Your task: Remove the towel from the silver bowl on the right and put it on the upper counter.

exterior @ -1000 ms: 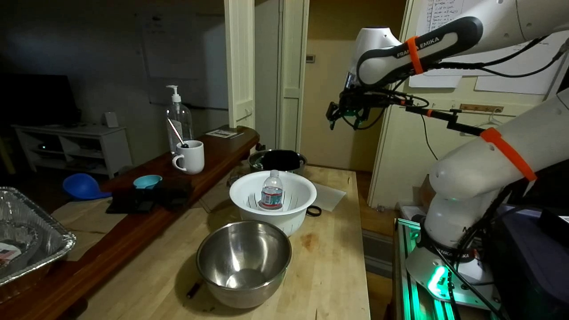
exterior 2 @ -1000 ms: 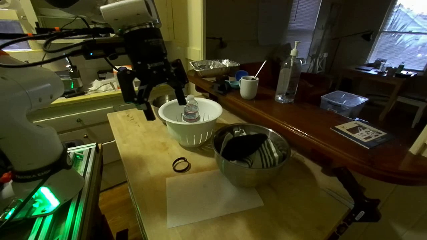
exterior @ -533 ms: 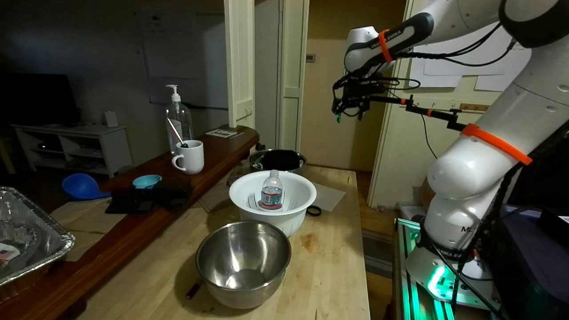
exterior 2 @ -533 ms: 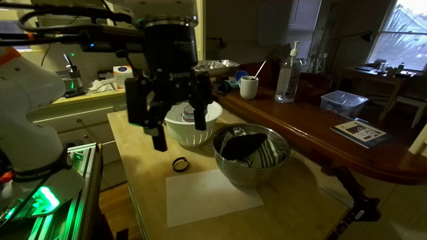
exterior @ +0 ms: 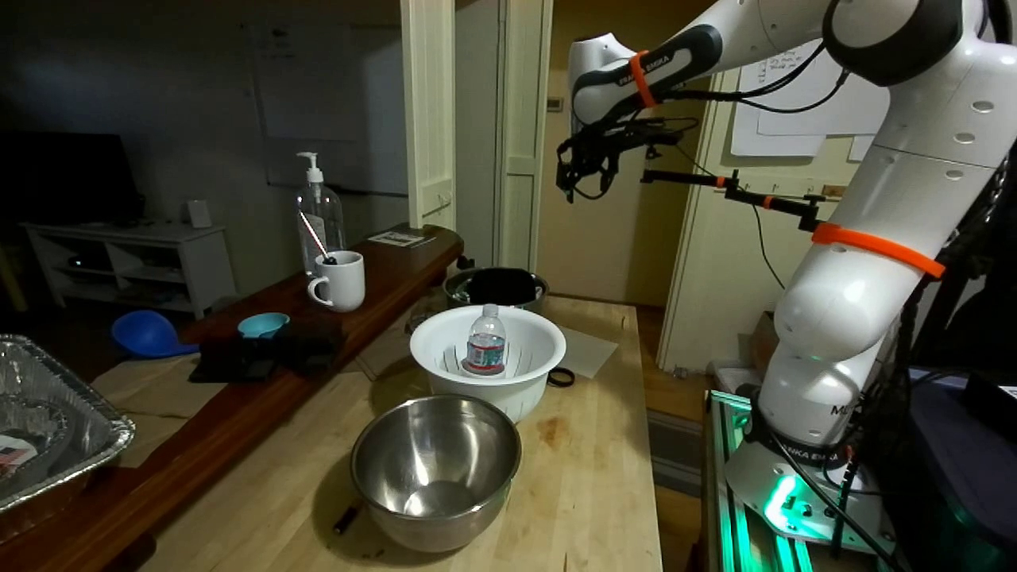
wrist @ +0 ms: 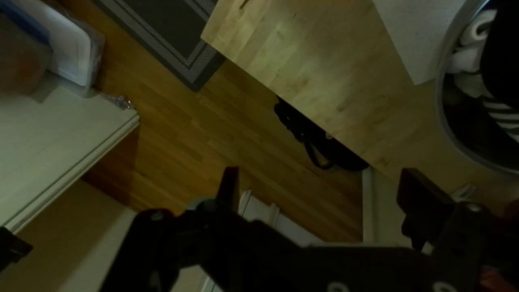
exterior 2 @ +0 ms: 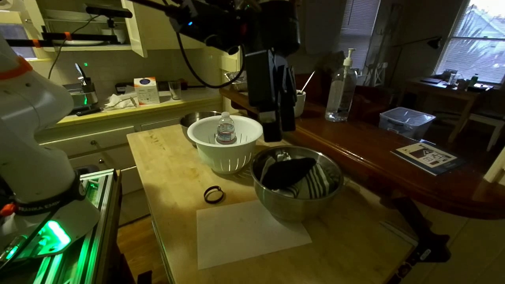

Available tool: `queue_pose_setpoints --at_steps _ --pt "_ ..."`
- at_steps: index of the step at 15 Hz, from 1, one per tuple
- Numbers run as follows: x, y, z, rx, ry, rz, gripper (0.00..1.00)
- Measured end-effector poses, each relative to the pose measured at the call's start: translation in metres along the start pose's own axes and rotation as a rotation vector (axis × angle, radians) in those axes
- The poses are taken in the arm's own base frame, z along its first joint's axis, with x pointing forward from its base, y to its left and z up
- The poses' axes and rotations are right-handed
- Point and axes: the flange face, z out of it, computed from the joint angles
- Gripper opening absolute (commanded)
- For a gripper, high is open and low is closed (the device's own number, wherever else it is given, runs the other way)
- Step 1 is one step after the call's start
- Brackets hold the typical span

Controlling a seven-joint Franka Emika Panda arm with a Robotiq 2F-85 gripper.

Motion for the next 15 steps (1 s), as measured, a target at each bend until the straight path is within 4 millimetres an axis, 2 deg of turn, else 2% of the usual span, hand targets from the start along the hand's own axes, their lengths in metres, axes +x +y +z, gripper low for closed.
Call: queue_pose_setpoints --at_steps 5,7,9,13,15 --pt "0.002 0.003 0.0 -0.002 0.002 0.004 1.0" --pt "0.003 -0.002 0.0 0.012 0.011 0.0 1.0" --pt "0.013 -0.025 0.001 0.041 0.051 -0.032 1.0" --pt "0.049 -0.096 0.013 0.094 0.094 -0.133 1.0" --pt "0.068 -0.131 0.025 0.136 0.076 -0.177 1.0"
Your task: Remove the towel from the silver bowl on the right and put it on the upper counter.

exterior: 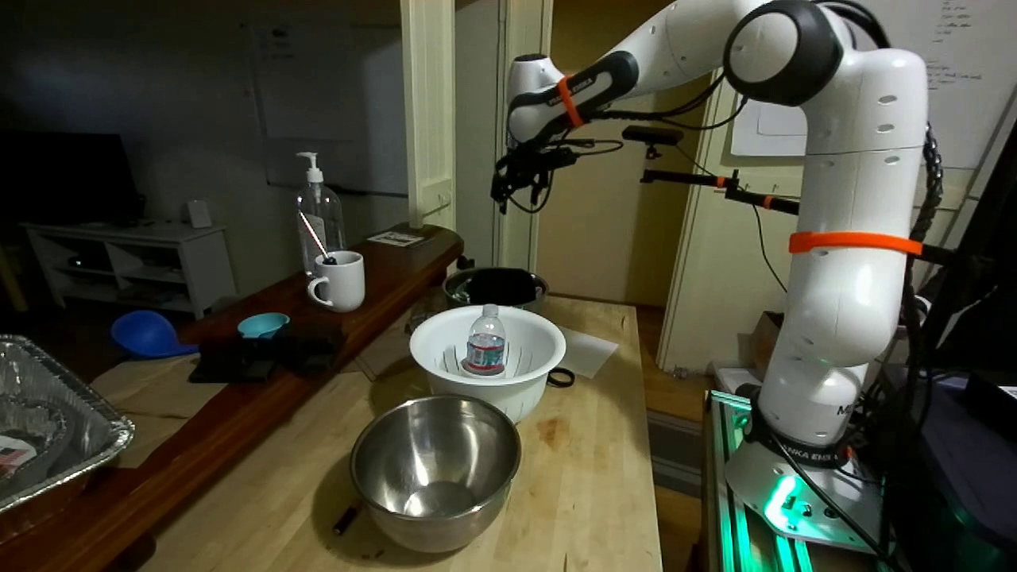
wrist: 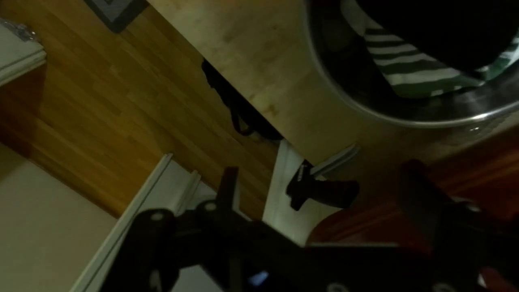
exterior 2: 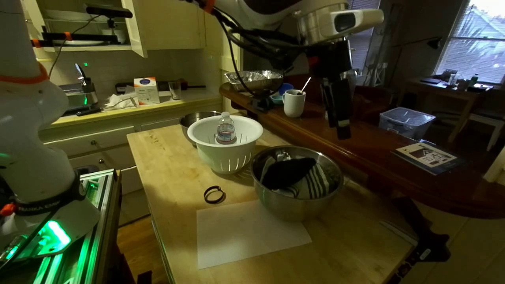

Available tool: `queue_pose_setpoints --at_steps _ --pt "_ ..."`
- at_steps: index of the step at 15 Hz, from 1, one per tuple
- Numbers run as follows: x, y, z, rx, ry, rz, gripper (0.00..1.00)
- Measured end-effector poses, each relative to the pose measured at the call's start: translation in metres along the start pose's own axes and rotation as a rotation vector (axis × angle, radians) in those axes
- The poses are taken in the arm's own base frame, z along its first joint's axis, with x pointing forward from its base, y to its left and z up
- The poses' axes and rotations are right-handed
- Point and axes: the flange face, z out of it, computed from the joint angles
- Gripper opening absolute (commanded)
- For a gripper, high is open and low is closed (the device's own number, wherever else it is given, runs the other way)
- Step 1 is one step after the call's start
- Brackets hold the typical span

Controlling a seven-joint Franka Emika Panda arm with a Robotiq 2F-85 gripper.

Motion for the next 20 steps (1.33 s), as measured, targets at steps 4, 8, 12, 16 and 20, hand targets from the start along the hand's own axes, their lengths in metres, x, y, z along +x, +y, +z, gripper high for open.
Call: queue_pose_setpoints --at_steps 4,8,12,16,20 --pt "0.025 -0.062 0.048 0.054 -0.129 -0.043 1.0" --pt "0.033 -0.092 0.076 0.058 -0.179 -0.057 1.0" --pt "0.035 -0.087 0.073 0.068 -0.18 -0.027 1.0" --pt "0.026 -0.097 0.1 0.124 -0.252 0.048 1.0" --pt "0.019 -0.102 0.132 0.158 -0.314 0.113 1.0"
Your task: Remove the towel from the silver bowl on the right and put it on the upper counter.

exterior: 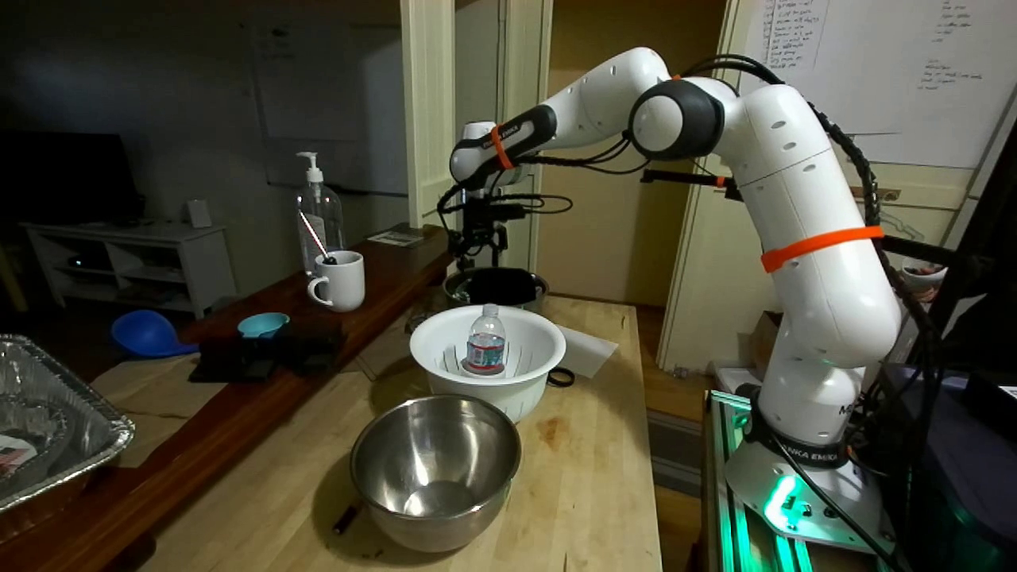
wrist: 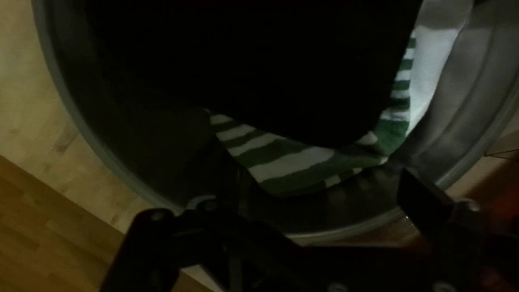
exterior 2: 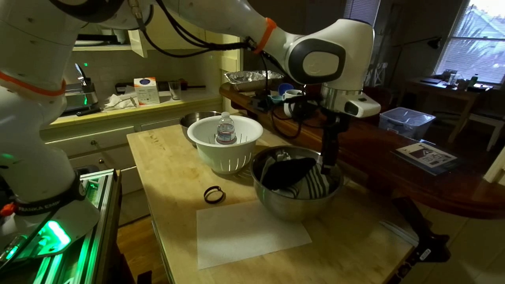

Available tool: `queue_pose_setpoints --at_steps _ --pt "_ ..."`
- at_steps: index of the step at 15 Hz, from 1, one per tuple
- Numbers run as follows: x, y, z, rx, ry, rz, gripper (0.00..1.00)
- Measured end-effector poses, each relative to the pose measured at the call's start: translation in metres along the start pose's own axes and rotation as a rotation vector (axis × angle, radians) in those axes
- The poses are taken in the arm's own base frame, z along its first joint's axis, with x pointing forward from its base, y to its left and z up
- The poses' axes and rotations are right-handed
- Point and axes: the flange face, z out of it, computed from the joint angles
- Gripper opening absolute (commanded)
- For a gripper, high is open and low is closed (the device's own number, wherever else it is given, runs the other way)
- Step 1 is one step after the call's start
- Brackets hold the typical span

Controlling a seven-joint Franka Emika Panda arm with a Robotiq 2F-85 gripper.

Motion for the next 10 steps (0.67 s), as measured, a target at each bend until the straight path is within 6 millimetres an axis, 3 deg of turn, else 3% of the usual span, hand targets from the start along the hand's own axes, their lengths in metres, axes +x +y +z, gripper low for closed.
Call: queue_pose_setpoints --at_steps 6,7,8,10 --pt "0.003 0.003 0.022 0.031 -0.043 0.043 1.0" --pt "0.003 0.002 0.024 0.032 -0.045 0.044 0.93" --pt "0.004 0.001 0.027 0.032 -0.048 0.043 0.75" --pt "0.005 -0.002 0.033 0.029 -0.059 0.041 0.69"
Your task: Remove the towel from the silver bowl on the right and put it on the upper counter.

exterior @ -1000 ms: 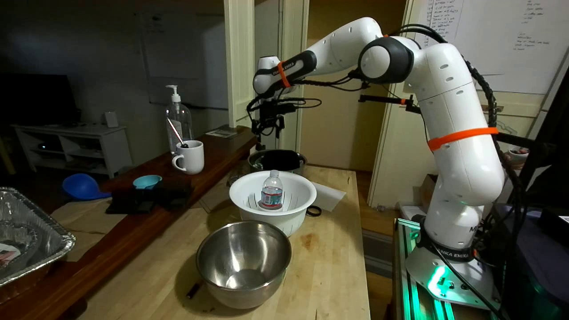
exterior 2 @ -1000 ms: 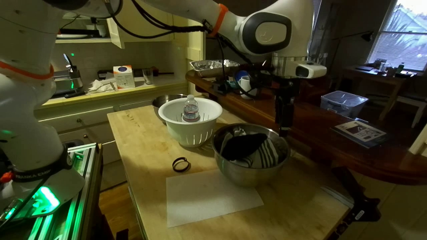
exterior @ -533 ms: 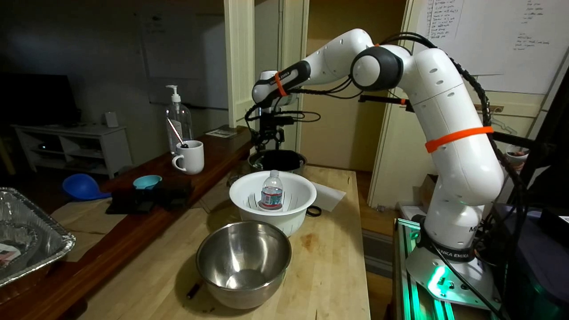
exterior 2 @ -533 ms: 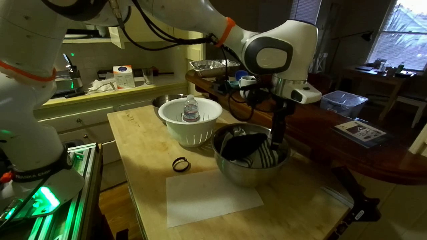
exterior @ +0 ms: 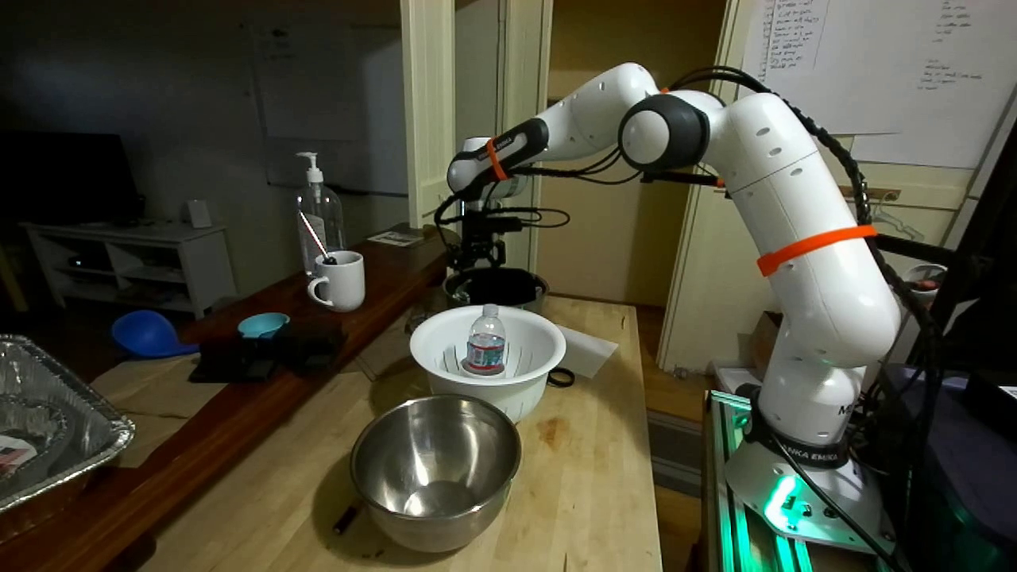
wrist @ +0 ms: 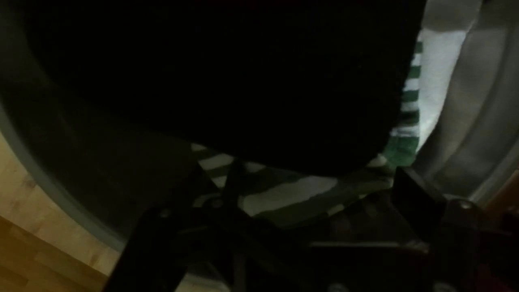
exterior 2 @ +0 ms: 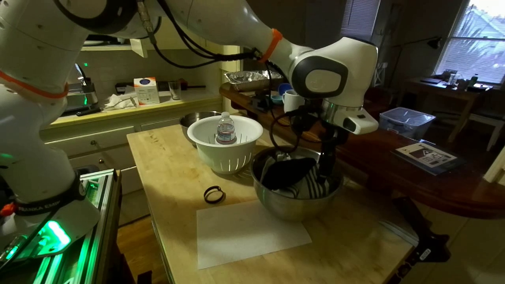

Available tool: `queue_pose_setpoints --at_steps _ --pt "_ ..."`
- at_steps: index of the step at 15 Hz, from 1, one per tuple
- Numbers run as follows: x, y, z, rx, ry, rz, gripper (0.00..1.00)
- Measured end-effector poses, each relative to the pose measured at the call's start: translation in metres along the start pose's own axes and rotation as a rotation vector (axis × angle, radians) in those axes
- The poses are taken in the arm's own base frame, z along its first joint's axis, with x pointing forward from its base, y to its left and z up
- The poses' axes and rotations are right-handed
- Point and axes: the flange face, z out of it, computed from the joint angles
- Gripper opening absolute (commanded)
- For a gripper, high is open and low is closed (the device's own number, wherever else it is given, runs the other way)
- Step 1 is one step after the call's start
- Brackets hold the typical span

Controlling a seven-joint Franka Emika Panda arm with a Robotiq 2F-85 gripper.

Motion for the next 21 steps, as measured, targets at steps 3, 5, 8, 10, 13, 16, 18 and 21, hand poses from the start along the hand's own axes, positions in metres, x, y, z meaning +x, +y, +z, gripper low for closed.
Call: queue_pose_setpoints --at_steps 3,5,8,10,13,16,18,21 --pt "0.001 -0.001 0.006 -0.012 -0.029 -0.001 0.44" --pt "0.001 -0.001 0.006 -0.021 -0.052 -0.001 0.31" --pt "0.0 -0.001 0.002 -0.029 -0.076 -0.002 0.07" --pt "0.0 -0.002 -0.002 -0.03 -0.082 -0.004 0.0" --pt "0.0 -0.004 -0.008 -0.025 -0.073 -0.012 0.02" --pt "-0.002 -0.008 -0.032 -0.009 -0.028 -0.047 0.02" --pt "-0.006 -0.008 -0.062 0.01 0.03 -0.078 0.02" --pt "-0.018 -0.003 -0.111 0.03 0.122 -0.118 0.02"
